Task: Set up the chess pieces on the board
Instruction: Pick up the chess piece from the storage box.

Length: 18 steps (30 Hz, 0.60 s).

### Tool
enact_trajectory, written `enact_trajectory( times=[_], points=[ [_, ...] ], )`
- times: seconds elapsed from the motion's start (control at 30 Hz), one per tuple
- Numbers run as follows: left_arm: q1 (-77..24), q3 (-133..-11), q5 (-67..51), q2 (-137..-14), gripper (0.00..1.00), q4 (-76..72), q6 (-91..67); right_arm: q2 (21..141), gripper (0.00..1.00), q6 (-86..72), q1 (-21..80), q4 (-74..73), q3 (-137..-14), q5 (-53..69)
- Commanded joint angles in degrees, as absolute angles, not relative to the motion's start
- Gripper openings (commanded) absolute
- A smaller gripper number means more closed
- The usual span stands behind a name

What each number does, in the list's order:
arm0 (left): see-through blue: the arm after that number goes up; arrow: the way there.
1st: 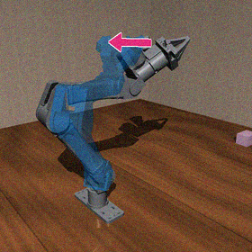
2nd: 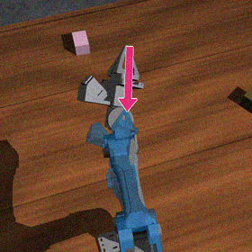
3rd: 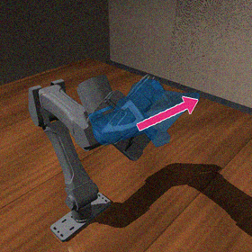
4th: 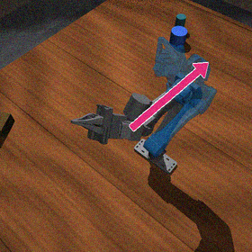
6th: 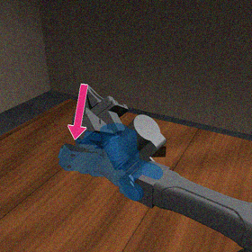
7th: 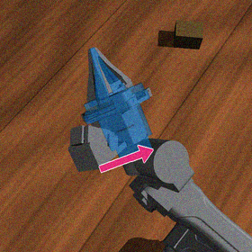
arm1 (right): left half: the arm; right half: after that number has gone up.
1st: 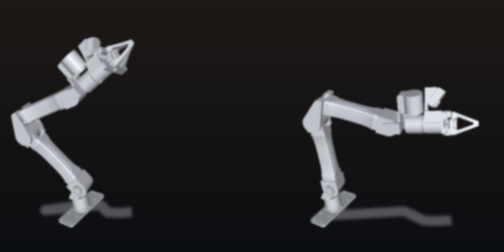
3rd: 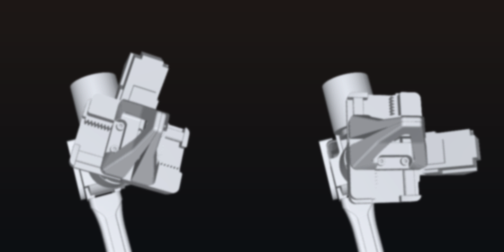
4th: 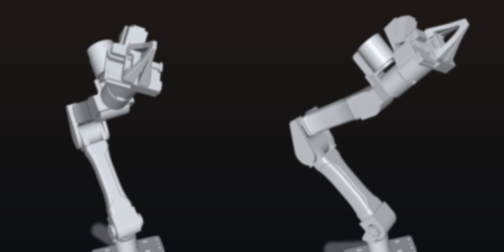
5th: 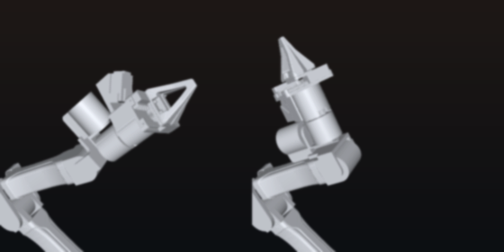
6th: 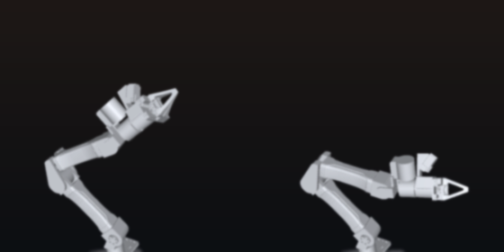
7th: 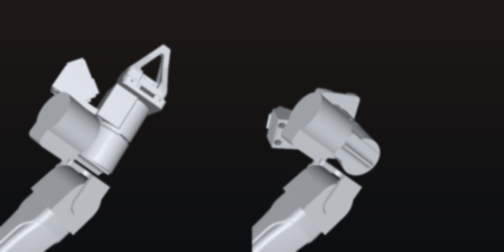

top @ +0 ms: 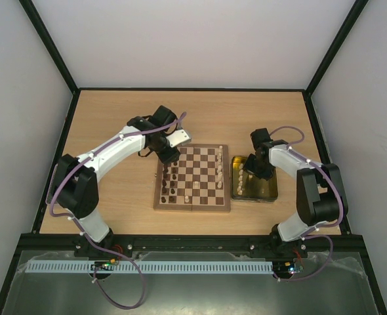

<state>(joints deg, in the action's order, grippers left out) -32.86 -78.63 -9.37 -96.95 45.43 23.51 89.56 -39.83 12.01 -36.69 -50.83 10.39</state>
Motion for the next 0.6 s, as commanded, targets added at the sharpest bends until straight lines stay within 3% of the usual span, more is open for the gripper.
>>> enact_trajectory(
  times=[0.0,0.33,0.57],
  points=[
    [-32.8,-77.4,-8.7,-96.6,0.53,45.2,22.9,90.3,0.08,-39.6,11.8,-36.8,-50.8,9.4],
    [-31.7,-76.6,-8.0,-94.7,0.54,44.8,23.1,85.1,0.03,-39.6,12.1,-40.1,-52.4,5.7],
    [-22.4,-75.7,-10.8,-92.2,0.54,44.5,23.9,80.6,0.03,-38.9,16.5,-49.2,-62.8,1.5]
  ],
)
